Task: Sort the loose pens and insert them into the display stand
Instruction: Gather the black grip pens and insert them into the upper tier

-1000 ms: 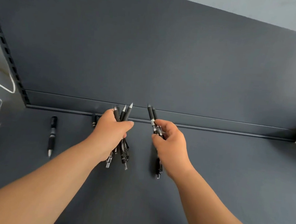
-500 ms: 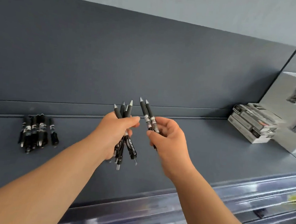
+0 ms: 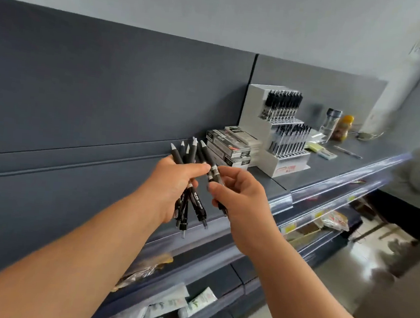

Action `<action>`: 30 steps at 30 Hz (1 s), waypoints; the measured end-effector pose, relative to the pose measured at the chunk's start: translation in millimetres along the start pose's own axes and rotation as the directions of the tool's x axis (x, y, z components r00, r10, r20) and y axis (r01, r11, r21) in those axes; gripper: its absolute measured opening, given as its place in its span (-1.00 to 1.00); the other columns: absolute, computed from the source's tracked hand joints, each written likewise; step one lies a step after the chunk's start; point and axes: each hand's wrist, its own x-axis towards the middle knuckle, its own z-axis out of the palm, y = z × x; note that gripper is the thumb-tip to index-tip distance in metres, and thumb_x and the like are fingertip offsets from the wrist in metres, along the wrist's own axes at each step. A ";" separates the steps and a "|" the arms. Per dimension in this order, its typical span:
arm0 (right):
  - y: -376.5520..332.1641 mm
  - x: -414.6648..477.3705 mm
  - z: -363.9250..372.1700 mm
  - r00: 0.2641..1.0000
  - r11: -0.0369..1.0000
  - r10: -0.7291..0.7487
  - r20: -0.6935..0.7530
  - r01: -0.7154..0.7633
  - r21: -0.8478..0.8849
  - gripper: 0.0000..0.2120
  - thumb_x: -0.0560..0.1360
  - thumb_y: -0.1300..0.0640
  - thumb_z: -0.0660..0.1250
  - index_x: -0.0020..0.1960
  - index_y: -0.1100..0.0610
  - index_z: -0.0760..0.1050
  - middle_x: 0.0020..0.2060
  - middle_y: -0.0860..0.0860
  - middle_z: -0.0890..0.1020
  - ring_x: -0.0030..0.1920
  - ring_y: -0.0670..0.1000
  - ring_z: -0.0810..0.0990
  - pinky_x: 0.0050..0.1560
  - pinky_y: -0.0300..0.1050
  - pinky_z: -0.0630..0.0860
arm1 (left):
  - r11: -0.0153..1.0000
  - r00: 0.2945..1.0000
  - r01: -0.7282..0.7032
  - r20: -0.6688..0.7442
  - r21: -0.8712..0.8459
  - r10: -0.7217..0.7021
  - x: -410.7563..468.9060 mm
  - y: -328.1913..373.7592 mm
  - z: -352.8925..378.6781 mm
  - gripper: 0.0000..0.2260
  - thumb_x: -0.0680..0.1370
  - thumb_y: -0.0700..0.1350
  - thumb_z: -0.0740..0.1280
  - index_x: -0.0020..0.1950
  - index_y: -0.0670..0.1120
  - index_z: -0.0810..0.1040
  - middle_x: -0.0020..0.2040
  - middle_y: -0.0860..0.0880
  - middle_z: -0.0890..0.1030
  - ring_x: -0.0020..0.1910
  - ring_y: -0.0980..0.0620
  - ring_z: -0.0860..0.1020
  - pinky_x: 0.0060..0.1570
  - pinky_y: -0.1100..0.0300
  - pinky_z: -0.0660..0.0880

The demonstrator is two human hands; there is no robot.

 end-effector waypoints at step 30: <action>-28.2 264.2 -257.7 0.948 0.981 0.075 -0.309 -0.014 0.194 -0.79 0.41 0.47 0.35 -0.18 0.17 0.50 -0.32 0.07 0.59 -0.31 -0.02 0.57 -0.23 -0.22 0.55 | 0.978 0.951 -0.194 0.229 -0.081 0.208 279.9 18.6 239.3 -0.86 0.47 -0.27 0.38 -0.15 -0.05 0.50 -0.46 0.07 0.43 -0.46 0.10 0.36 -0.32 0.14 0.39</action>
